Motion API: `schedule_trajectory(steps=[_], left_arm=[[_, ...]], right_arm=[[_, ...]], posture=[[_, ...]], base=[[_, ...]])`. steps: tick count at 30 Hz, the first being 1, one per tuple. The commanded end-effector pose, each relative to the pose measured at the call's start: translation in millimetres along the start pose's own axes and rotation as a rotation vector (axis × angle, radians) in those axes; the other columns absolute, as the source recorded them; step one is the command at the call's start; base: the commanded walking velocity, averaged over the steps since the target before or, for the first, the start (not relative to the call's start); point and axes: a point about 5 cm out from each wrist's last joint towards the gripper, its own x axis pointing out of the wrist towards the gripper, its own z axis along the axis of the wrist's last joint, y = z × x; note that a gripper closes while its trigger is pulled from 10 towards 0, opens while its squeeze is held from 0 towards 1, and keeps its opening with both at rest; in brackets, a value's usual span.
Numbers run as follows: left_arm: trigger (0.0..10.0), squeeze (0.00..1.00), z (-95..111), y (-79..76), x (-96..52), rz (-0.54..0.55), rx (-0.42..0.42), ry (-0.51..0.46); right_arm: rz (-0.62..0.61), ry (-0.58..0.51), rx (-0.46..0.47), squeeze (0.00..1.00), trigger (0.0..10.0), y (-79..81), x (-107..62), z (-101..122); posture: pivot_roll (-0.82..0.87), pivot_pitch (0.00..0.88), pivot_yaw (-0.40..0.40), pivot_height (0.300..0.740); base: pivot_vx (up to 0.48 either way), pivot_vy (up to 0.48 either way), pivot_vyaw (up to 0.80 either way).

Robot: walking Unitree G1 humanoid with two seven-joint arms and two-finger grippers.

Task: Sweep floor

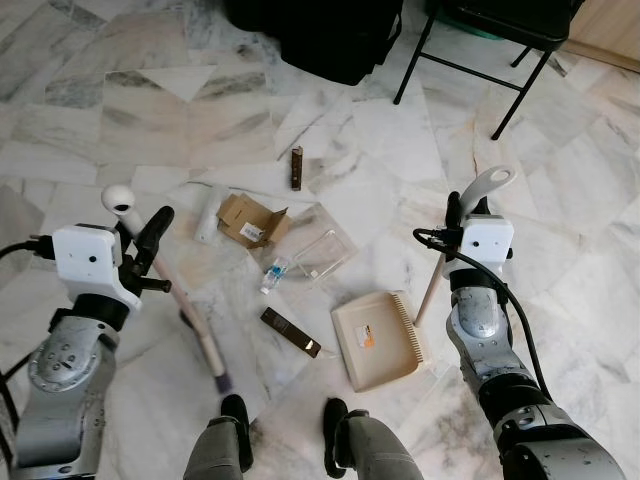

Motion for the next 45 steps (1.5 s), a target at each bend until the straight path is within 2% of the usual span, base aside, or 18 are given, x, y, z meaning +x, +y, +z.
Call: schedule_trajectory(steps=[1, 5, 8, 11, 13, 14, 16, 17, 19, 21, 22, 24, 26, 29, 34, 36, 39, 45], left_arm=[[10.0, 0.0, -11.2, -1.0, -5.2, 0.007, -0.04, 0.033], [10.0, 0.0, -20.2, -8.5, -6.3, 0.004, -0.113, 0.04], [10.0, 0.0, -27.6, -14.2, -6.1, 0.031, -0.198, 0.041], [10.0, 0.0, -29.2, -16.1, -6.4, 0.041, -0.23, 0.039], [10.0, 0.0, -29.1, -18.1, -4.5, 0.076, -0.336, 0.009], [10.0, 0.0, -29.1, -18.1, -4.5, 0.076, -0.336, 0.009], [10.0, 0.0, -28.4, -22.7, -0.6, 0.079, -0.43, -0.007], [10.0, 0.0, -28.2, -23.8, 0.1, 0.074, -0.444, -0.008], [10.0, 0.0, -26.4, -29.5, 1.9, 0.024, -0.477, -0.009], [10.0, 0.0, -22.4, -38.2, 3.9, -0.057, -0.567, -0.008], [10.0, 0.0, -22.4, -38.2, 3.9, -0.057, -0.567, -0.008], [10.0, 0.0, -18.1, -44.3, 4.9, -0.125, -0.642, 0.003], [10.0, 0.0, -15.5, -49.5, 4.1, -0.169, -0.67, 0.014], [10.0, 0.0, -14.1, -53.5, 1.6, -0.209, -0.698, 0.034], [10.0, 0.0, -9.6, -51.3, 1.6, -0.212, -0.711, 0.025], [10.0, 0.0, -6.9, -47.1, 1.4, -0.198, -0.677, 0.023], [10.0, 0.0, 2.2, -34.9, 3.7, -0.121, -0.638, -0.031], [10.0, 0.0, 33.3, -20.0, 10.1, -0.043, -0.531, -0.147]], right_arm=[[0.002, 0.037, -0.046, 0.0, 10.0, -8.4, -9.7, -11.8], [0.004, 0.037, -0.049, 0.0, 10.0, -9.9, -10.2, -12.0], [0.011, 0.042, -0.054, 0.0, 10.0, -10.4, -12.0, -13.7], [0.012, 0.043, -0.055, 0.0, 10.0, -11.1, -13.0, -14.3], [0.017, 0.045, -0.059, 0.0, 10.0, -12.2, -14.4, -15.2], [0.017, 0.045, -0.059, 0.0, 10.0, -12.2, -14.4, -15.2], [0.023, 0.053, -0.063, 0.0, 10.0, -12.1, -15.9, -16.8], [0.024, 0.054, -0.063, 0.0, 10.0, -11.9, -16.0, -17.0], [0.025, 0.054, -0.062, 0.0, 10.0, -11.2, -16.2, -16.8], [0.029, 0.053, -0.062, 0.0, 10.0, -10.5, -15.8, -16.4], [0.029, 0.053, -0.062, 0.0, 10.0, -10.5, -15.8, -16.4], [0.03, 0.057, -0.063, 0.0, 10.0, -10.2, -14.6, -16.4], [0.03, 0.057, -0.062, 0.0, 10.0, -9.4, -14.2, -15.8], [0.031, 0.053, -0.058, 0.0, 10.0, -6.6, -13.8, -14.7], [0.025, 0.055, -0.052, 0.0, 10.0, -5.4, -12.1, -14.1], [0.02, 0.056, -0.049, 0.0, 10.0, -4.6, -11.5, -14.0], [0.018, 0.058, -0.027, 0.0, 10.0, -2.1, -10.1, -13.1], [0.015, 0.057, 0.007, 0.0, 10.0, 3.0, -8.3, -11.0]], posture=[[0.0, 0.454, -0.11, 0.74], [0.0, 0.462, -0.117, 0.74], [0.0, 0.473, -0.123, 0.74], [0.0, 0.48, -0.129, 0.74], [0.0, 0.491, -0.133, 0.74], [0.0, 0.491, -0.133, 0.74], [0.0, 0.498, -0.139, 0.74], [0.0, 0.498, -0.139, 0.74], [-0.01, 0.498, -0.143, 0.74], [0.0, 0.495, -0.144, 0.74], [0.0, 0.495, -0.144, 0.74], [0.0, 0.489, -0.14, 0.74], [0.01, 0.486, -0.138, 0.74], [0.01, 0.474, -0.134, 0.74], [0.02, 0.457, -0.124, 0.74], [0.03, 0.449, -0.119, 0.74], [0.03, 0.427, -0.106, 0.74], [0.05, 0.371, -0.092, 0.74]], base=[[0.0, 0.0, 0.0], [0.0, 0.0, 0.0], [0.0, 0.0, 0.0], [0.0, 0.0, 0.0], [0.0, 0.0, 0.0], [0.0, 0.0, 0.0], [0.0, 0.0, 0.0], [0.0, 0.0, 0.0], [0.0, 0.0, 0.0], [0.0, 0.0, 0.0], [0.0, 0.0, 0.0], [0.0, 0.0, 0.0], [0.0, 0.0, 0.0], [0.0, 0.0, 0.0], [0.0, 0.0, 0.0], [0.0, 0.0, 0.0], [0.0, 0.0, 0.0], [0.0, 0.0, 0.0]])
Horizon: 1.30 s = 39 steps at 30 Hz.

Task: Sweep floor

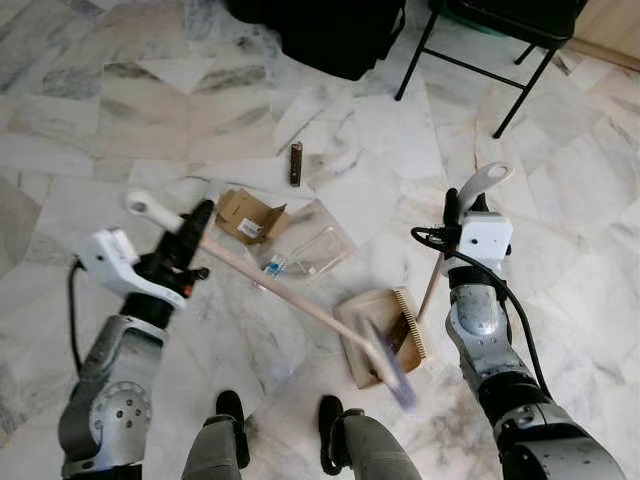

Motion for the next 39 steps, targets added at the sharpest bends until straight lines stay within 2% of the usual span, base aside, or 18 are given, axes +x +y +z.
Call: schedule_trajectory(steps=[1, 8, 12, 16, 21, 22, 23, 26, 28, 33, 35, 36, 39], left_arm=[[10.0, 0.0, 19.5, -7.4, 0.4, -0.015, 0.023, -0.094], [10.0, 0.0, 50.8, -16.6, 12.6, -0.054, 0.111, -0.179], [10.0, 0.0, 55.8, -18.9, 17.4, -0.044, 0.159, -0.211], [10.0, 0.0, 51.1, -11.6, 22.8, 0.002, 0.193, -0.228], [10.0, 0.0, 49.1, -8.0, 26.4, 0.034, 0.217, -0.235], [10.0, 0.0, 50.1, -5.8, 27.9, 0.061, 0.252, -0.246], [10.0, 0.0, 50.1, -5.8, 27.9, 0.061, 0.252, -0.246], [10.0, 0.0, 50.0, 1.4, 29.2, 0.112, 0.391, -0.255], [10.0, 0.0, 42.9, 3.1, 29.2, 0.101, 0.454, -0.23], [10.0, 0.0, 24.6, -3.5, 26.4, 0.048, 0.514, -0.165], [10.0, 0.0, 19.4, -2.8, 25.3, 0.053, 0.541, -0.148], [10.0, 0.0, 16.2, 0.1, 24.2, 0.075, 0.556, -0.144], [10.0, 0.0, 12.4, 2.9, 23.9, 0.076, 0.589, -0.137]], right_arm=[[-0.005, 0.067, 0.003, 0.0, 10.0, -1.1, -10.3, -14.4], [-0.017, 0.087, 0.052, 0.0, 10.0, 4.9, -6.1, -13.7], [-0.026, 0.084, 0.096, 0.0, 10.0, 7.8, -3.5, -10.6], [-0.036, 0.07, 0.123, 0.0, 10.0, 8.4, 2.7, -5.1], [-0.062, 0.055, 0.158, 0.0, 10.0, 6.5, 8.0, 0.1], [-0.071, 0.048, 0.169, 0.0, 10.0, 5.5, 9.7, 2.0], [-0.071, 0.048, 0.169, 0.0, 10.0, 5.5, 9.7, 2.0], [-0.079, 0.027, 0.19, 0.0, 10.0, 5.1, 11.8, 6.1], [-0.088, 0.02, 0.211, 0.0, 10.0, 5.5, 13.1, 8.6], [-0.087, -0.013, 0.254, 0.0, 10.0, 8.5, 14.1, 15.4], [-0.097, -0.018, 0.29, 0.0, 10.0, 8.4, 14.4, 17.0], [-0.1, -0.021, 0.336, 0.0, 10.0, 9.2, 14.9, 19.0], [-0.093, -0.023, 0.365, 0.0, 10.0, 10.9, 15.2, 20.9]], posture=[[0.06, 0.358, -0.09, 0.74], [0.08, 0.287, -0.07, 0.74], [0.08, 0.234, -0.07, 0.74], [0.06, 0.167, -0.068, 0.74], [0.04, 0.133, -0.063, 0.74], [0.04, 0.114, -0.061, 0.74], [0.04, 0.114, -0.061, 0.74], [0.03, 0.09, -0.055, 0.74], [0.01, 0.068, -0.048, 0.74], [0.0, 0.045, -0.038, 0.74], [0.0, 0.034, -0.036, 0.74], [0.0, 0.032, -0.033, 0.74], [-0.01, 0.024, -0.03, 0.74]], base=[[0.0, 0.0, 0.0], [0.0, 0.0, 0.0], [0.0, 0.0, 0.0], [0.0, 0.0, 0.0], [0.0, 0.0, 0.0], [0.0, 0.0, 0.0], [0.0, 0.0, 0.0], [0.0, 0.0, 0.0], [0.0, 0.0, 0.0], [0.0, 0.0, 0.0], [0.0, 0.0, 0.0], [0.0, 0.0, 0.0], [0.0, 0.0, 0.0]])
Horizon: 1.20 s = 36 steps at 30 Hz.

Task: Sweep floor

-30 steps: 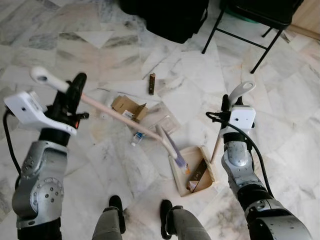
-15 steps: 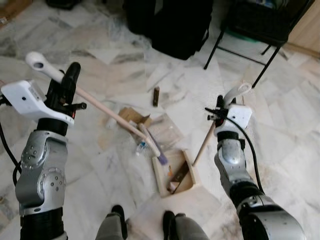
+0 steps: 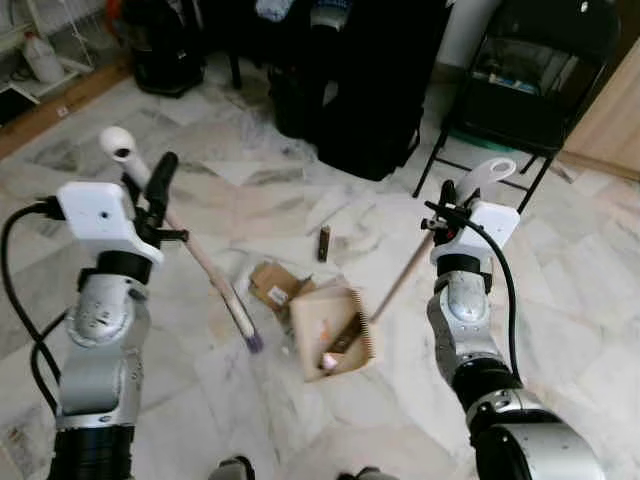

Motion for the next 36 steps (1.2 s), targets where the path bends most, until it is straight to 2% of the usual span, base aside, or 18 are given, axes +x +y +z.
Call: schedule_trajectory(steps=[1, 6, 8, 10, 13, 18, 24, 26, 28, 29, 32, 33, 34, 35, 36], left_arm=[[10.0, 0.0, 4.1, 2.5, -1.5, 0.0, 0.052, -0.044], [10.0, 0.0, -2.2, -2.1, -4.5, -0.027, 0.058, -0.026], [10.0, 0.0, -5.1, -12.0, -7.9, -0.055, 0.033, -0.017], [10.0, 0.0, -5.8, -15.1, -8.5, -0.062, 0.02, -0.015], [10.0, 0.0, -5.5, -26.2, -7.7, -0.088, -0.082, -0.008], [10.0, 0.0, -6.1, -37.6, -7.5, -0.134, -0.318, 0.046], [10.0, 0.0, -2.5, -27.4, -2.9, -0.066, -0.384, 0.028], [10.0, 0.0, -0.7, -24.0, -1.4, -0.035, -0.375, 0.019], [10.0, 0.0, 4.5, -19.0, 0.7, 0.003, -0.311, -0.011], [10.0, 0.0, 8.5, -17.4, 2.0, 0.008, -0.243, -0.032], [10.0, 0.0, 12.5, -16.6, 2.6, 0.005, -0.136, -0.055], [10.0, 0.0, 14.4, -17.5, 2.6, -0.011, -0.058, -0.068], [10.0, 0.0, 14.4, -17.5, 2.6, -0.011, -0.058, -0.068], [10.0, 0.0, 13.3, -20.6, 1.8, -0.048, 0.009, -0.067], [10.0, 0.0, 10.9, -22.6, 0.8, -0.069, 0.032, -0.059]], right_arm=[[-0.014, -0.049, 0.046, 0.0, 10.0, -2.5, 3.6, 10.5], [0.017, -0.057, 0.068, 0.0, 10.0, 1.9, 0.4, 11.7], [0.021, -0.05, 0.078, 0.0, 10.0, 0.2, -2.9, 9.5], [0.02, -0.043, 0.083, 0.0, 10.0, -0.4, -4.2, 8.5], [0.022, -0.032, 0.093, 0.0, 10.0, 0.0, -7.0, 6.6], [0.027, -0.026, 0.108, 0.0, 10.0, 3.6, -7.8, 6.0], [0.03, -0.021, 0.113, 0.0, 10.0, 4.4, -8.7, 5.6], [0.027, -0.02, 0.113, 0.0, 10.0, 3.8, -9.3, 5.0], [0.026, -0.015, 0.113, 0.0, 10.0, 3.6, -10.1, 3.9], [0.027, -0.015, 0.114, 0.0, 10.0, 4.2, -10.4, 3.9], [0.029, -0.016, 0.12, 0.0, 10.0, 5.7, -11.3, 3.7], [0.034, -0.016, 0.122, 0.0, 10.0, 6.9, -12.0, 3.8], [0.034, -0.016, 0.122, 0.0, 10.0, 6.9, -12.0, 3.8], [0.036, -0.017, 0.123, 0.0, 10.0, 7.5, -12.7, 3.8], [0.036, -0.016, 0.124, 0.0, 10.0, 7.6, -13.0, 3.6]], posture=[[-0.01, 0.022, -0.03, 0.74], [-0.01, 0.016, -0.022, 0.74], [-0.01, 0.014, -0.017, 0.74], [-0.01, 0.015, -0.016, 0.74], [-0.01, 0.017, -0.013, 0.74], [0.0, 0.013, -0.006, 0.74], [0.0, 0.0, 0.003, 0.74], [0.0, 0.0, 0.004, 0.74], [0.01, 0.0, 0.007, 0.74], [0.01, 0.0, 0.01, 0.74], [0.01, 0.0, 0.011, 0.74], [0.01, 0.002, 0.013, 0.74], [0.01, 0.002, 0.013, 0.74], [0.01, 0.002, 0.01, 0.74], [0.01, 0.001, 0.008, 0.74]], base=[[0.0, 0.0, 0.0], [0.0, 0.0, 0.0], [0.0, 0.0, 0.0], [0.0, 0.0, 0.0], [0.0, 0.0, 0.0], [0.0, 0.0, 0.0], [0.0, 0.0, 0.0], [0.0, 0.0, 0.0], [0.0, 0.0, 0.0], [0.0, 0.0, 0.0], [0.0, 0.0, 0.0], [0.0, 0.0, 0.0], [0.0, 0.0, 0.0], [0.0, 0.0, 0.0], [0.0, 0.0, 0.0]])
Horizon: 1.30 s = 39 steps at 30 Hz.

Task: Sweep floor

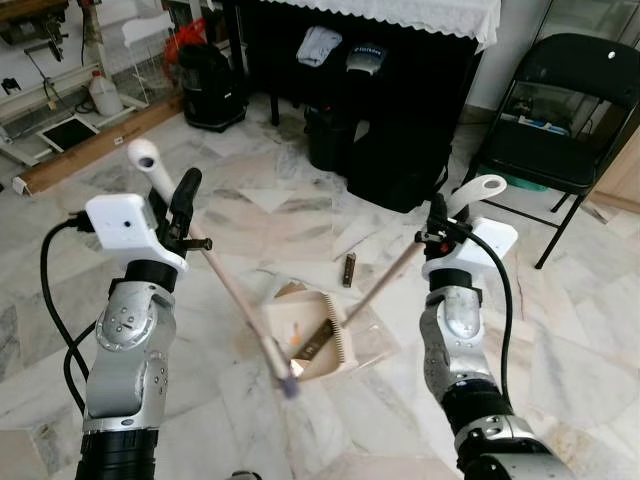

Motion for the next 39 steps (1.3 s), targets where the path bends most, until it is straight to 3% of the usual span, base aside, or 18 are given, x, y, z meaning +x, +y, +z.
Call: schedule_trajectory(steps=[1, 7, 12, 15, 24, 27, 36, 39], left_arm=[[10.0, 0.0, 6.9, -4.5, -0.6, -0.032, 0.052, -0.052], [10.0, 0.0, -15.3, -4.1, -13.2, 0.019, 0.008, -0.004], [10.0, 0.0, -26.8, -6.1, -21.1, 0.004, 0.036, 0.027], [10.0, 0.0, -33.3, -4.2, -30.0, 0.001, 0.053, 0.052], [10.0, 0.0, -34.0, 4.6, -45.2, 0.027, 0.069, 0.059], [10.0, 0.0, -32.6, 4.4, -54.0, 0.022, 0.074, 0.069], [10.0, 0.0, -34.6, 6.9, -76.1, 0.042, 0.091, 0.102], [10.0, 0.0, -34.5, -1.6, -77.2, 0.032, 0.077, 0.102]], right_arm=[[-0.003, -0.052, 0.022, 0.0, 10.0, 0.7, 5.2, 12.2], [0.017, -0.08, 0.006, 0.0, 10.0, -1.6, 1.6, 19.8], [0.007, -0.082, -0.018, 0.0, 10.0, -7.1, -5.8, 21.0], [0.023, -0.087, -0.085, 0.0, 10.0, -12.1, -18.3, 20.9], [0.042, -0.064, -0.142, 0.0, 10.0, -17.6, -37.3, 23.9], [0.074, -0.06, -0.211, 0.0, 10.0, -20.9, -45.6, 26.8], [-0.005, -0.019, -0.247, 0.0, 10.0, -39.5, -52.3, 28.8], [-0.013, 0.01, -0.286, 0.0, 10.0, -50.2, -59.5, 29.8]], posture=[[0.01, 0.001, 0.008, 0.74], [-0.03, 0.002, -0.004, 0.74], [-0.04, 0.007, 0.004, 0.74], [-0.04, 0.012, 0.012, 0.74], [-0.03, 0.0, 0.023, 0.74], [-0.03, 0.0, 0.025, 0.74], [-0.03, 0.0, 0.009, 0.74], [-0.03, 0.0, 0.009, 0.74]], base=[[0.0, 0.0, 0.0], [0.0, 0.0, 0.0], [0.0, 0.0, 0.0], [0.0, 0.0, 0.0], [0.0, 0.0, 0.0], [0.0, 0.0, 0.0], [0.0, 0.0, 0.0], [0.0, 0.0, 0.0]])
